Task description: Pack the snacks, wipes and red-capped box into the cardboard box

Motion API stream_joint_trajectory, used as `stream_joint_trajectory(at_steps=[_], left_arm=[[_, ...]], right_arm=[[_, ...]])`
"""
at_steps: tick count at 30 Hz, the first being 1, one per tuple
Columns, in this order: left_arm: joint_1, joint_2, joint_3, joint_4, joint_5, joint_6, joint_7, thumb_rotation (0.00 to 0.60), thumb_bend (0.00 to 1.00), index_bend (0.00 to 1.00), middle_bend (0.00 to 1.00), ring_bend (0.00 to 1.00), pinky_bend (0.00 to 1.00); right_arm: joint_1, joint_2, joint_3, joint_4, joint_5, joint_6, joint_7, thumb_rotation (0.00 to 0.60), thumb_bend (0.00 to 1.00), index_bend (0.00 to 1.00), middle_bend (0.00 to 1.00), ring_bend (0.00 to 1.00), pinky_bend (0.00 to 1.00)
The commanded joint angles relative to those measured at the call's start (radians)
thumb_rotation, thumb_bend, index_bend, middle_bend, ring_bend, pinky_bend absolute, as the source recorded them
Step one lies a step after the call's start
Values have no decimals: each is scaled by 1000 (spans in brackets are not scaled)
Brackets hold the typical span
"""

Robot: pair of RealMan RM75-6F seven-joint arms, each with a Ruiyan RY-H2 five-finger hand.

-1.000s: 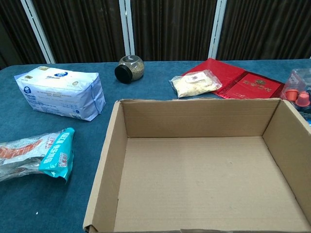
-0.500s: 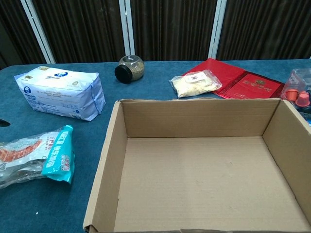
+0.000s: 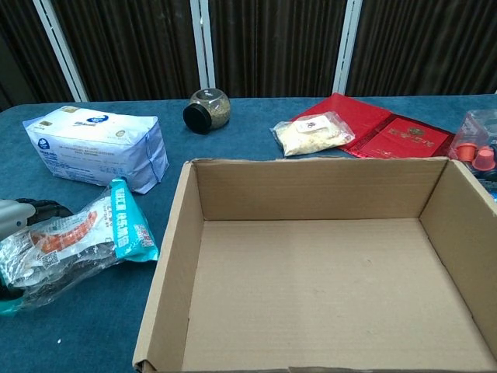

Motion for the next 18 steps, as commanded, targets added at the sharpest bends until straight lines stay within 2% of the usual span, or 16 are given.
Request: stream_joint_trajectory(at_steps=[1,2,4,6,9,14,18], left_arm=[[9,-52,9,57,89,75,-24,600,577,720,493,464,487],[13,-64,15,77,125,96,-38,600,610,772,542,505,512],[19,-81,27,119,198,132,-67,600,630,807,575,537,536],[22,-87,36,148,256,155,-98,600,636,813,585,549,545],[26,-82,39,155,288,165,-133,600,644,819,595,561,556],[32,-59,45,119,326,177,-167,600,644,824,601,564,559],[43,-11,57,25,387,208,-192,600,646,826,604,565,559]], right_arm=[[0,0,0,-1,-1,0,3,600,0,0,0,0,0],[0,0,-1,-1,-1,0,4,600,0,0,0,0,0],[0,1,-1,-3,-1,-1,6,600,0,0,0,0,0],[0,1,0,-4,2,-2,6,600,0,0,0,0,0],[0,2,-1,-6,2,-2,6,600,0,0,0,0,0],[0,2,-1,-6,4,-2,3,600,0,0,0,0,0],[-1,3,0,-8,7,-3,2,600,0,0,0,0,0]])
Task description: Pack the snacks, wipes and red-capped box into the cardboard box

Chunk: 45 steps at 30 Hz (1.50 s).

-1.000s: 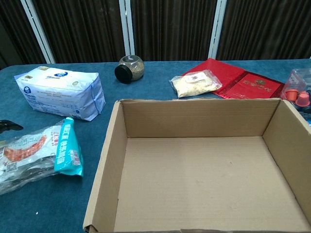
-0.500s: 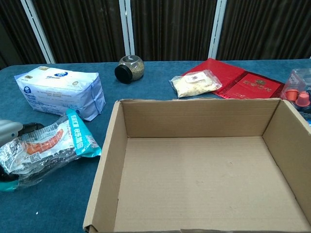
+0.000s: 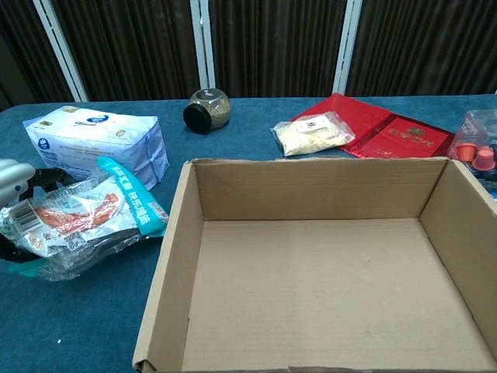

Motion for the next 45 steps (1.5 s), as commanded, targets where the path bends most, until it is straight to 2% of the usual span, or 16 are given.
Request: stream_joint_trajectory(at_steps=[1,6,9,13,17,22,29,31,33,34,35,37,38,45], left_arm=[[14,52,14,-98,64,36,-28,600,645,827,605,565,559],[29,140,21,-256,156,93,-29,600,646,830,608,566,558],[35,213,7,-377,220,138,-7,600,645,834,611,569,558],[35,284,-24,-490,249,158,49,600,646,843,620,572,557],[21,319,-61,-557,257,150,86,600,644,844,622,572,553],[-46,291,-118,-564,237,68,115,600,635,843,620,572,550],[-160,147,-156,-498,154,-83,164,600,583,790,570,535,530],[-188,90,-160,-469,132,-110,198,600,489,686,474,465,477],[-206,48,-158,-449,108,-127,232,600,325,500,262,288,325],[-218,28,-153,-445,78,-148,257,600,215,357,125,151,221],[-230,4,-159,-444,48,-158,282,600,127,229,33,48,147],[-249,-32,-173,-446,7,-159,324,600,49,89,0,0,65],[-256,-42,-177,-446,-1,-157,338,600,23,53,0,0,28],[-268,-52,-191,-448,-6,-120,344,600,0,15,0,0,0]], right_arm=[[0,0,0,0,1,0,-1,600,0,0,0,0,0],[-1,0,1,-2,3,2,-4,600,0,0,0,0,0],[-2,-1,2,-2,4,4,-4,600,0,0,0,0,0],[-2,-3,3,0,4,5,-3,600,0,0,0,0,0],[-1,-3,3,-1,5,3,-1,600,0,0,0,0,0],[1,-4,4,-2,2,3,-1,600,0,0,0,0,0],[2,-4,5,0,1,3,4,600,0,0,0,0,0],[2,-4,5,1,2,3,9,600,0,0,0,0,0],[2,-3,5,2,3,2,13,600,0,0,0,0,0],[1,-2,5,3,3,3,15,600,0,0,0,0,0],[1,-1,4,4,3,2,17,600,0,0,0,0,0],[2,0,3,5,1,1,20,600,0,0,0,0,0],[2,0,3,5,1,1,21,600,0,0,0,0,0],[2,2,2,4,1,-3,22,600,0,0,0,0,0]])
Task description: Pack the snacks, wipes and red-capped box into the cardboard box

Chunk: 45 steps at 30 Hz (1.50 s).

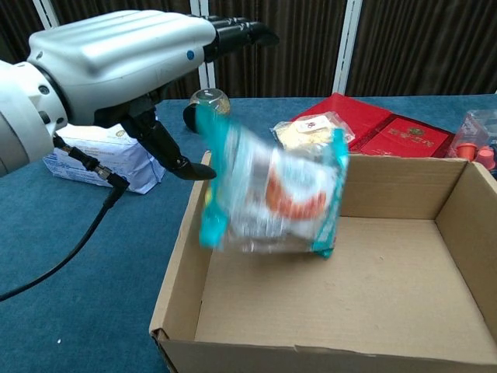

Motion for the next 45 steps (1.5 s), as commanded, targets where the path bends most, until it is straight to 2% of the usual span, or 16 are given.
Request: stream_joint_trajectory(at_steps=[1,6,10,16,22,28,36,45], left_arm=[[2,9,-7,4,2,17,-15,600,0,15,0,0,0],[12,62,-18,6,-13,34,-50,600,0,17,0,0,0],[29,170,-37,23,-48,42,-88,600,0,23,0,0,0],[29,338,-66,81,-177,-8,-123,600,0,26,0,0,0],[0,421,-68,196,-318,-104,-175,600,0,22,0,0,0],[-48,412,-49,343,-417,-208,-225,600,0,14,0,0,0],[-126,316,-32,546,-482,-310,-284,600,0,14,0,0,0],[-207,210,-19,712,-539,-384,-301,600,0,14,0,0,0]], right_arm=[[0,0,-1,-1,0,-2,0,600,0,0,0,0,0],[1,3,-2,-4,0,-5,-2,600,0,0,0,0,0],[1,4,-3,-5,3,-8,-4,600,0,0,0,0,0],[2,7,-3,-10,10,-15,-7,600,0,0,0,0,0],[4,9,-3,-17,16,-22,-13,600,0,0,0,0,0],[3,12,-4,-25,26,-29,-21,600,0,0,0,0,0],[8,13,-4,-32,32,-42,-25,600,0,0,0,0,0],[8,19,-6,-32,34,-47,-8,600,0,0,0,0,0]])
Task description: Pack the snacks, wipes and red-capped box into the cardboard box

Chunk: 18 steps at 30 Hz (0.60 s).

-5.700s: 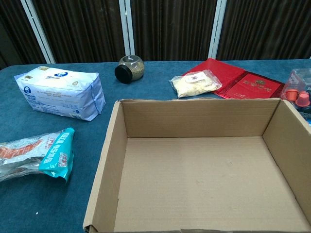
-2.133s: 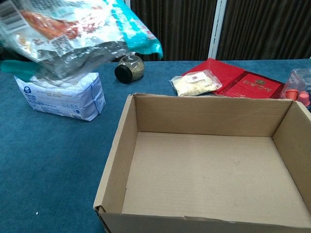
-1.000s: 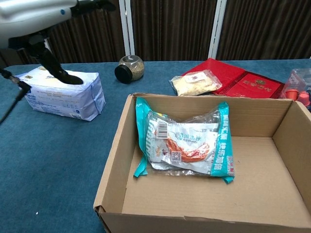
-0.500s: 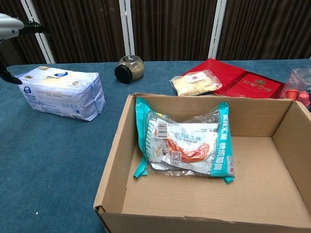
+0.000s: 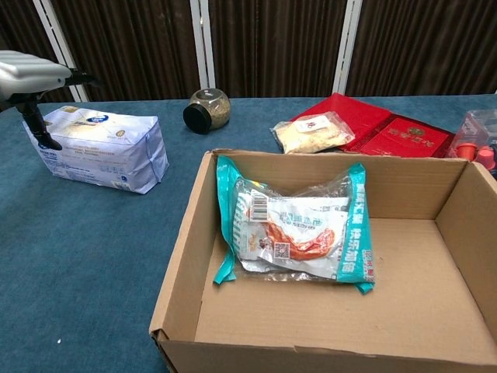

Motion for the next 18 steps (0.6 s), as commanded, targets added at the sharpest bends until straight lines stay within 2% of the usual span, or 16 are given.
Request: stream_joint_trajectory(at_steps=[1,7,13,15,17,18], left_arm=[[-39,-51,7,63,-32,-38,-6,600,0,15,0,0,0],[-100,-122,33,163,-116,-103,20,600,0,11,0,0,0],[-144,-177,50,240,-203,-121,39,600,0,25,0,0,25],[-151,-188,54,252,-215,-118,39,600,46,136,48,73,139],[-152,-199,45,249,-190,-81,19,600,214,366,235,259,323],[-148,-203,43,245,-163,-60,4,600,332,498,369,368,409]], right_arm=[[0,1,-1,1,-1,-2,5,600,0,0,0,0,0],[2,0,1,7,-8,2,23,600,0,0,0,0,0],[3,1,0,10,-6,-2,34,600,0,0,0,0,0],[3,1,0,11,-6,-3,37,600,0,0,0,0,0],[3,2,-1,10,-6,-4,40,600,0,0,0,0,0],[3,2,-1,10,-7,-4,41,600,0,0,0,0,0]])
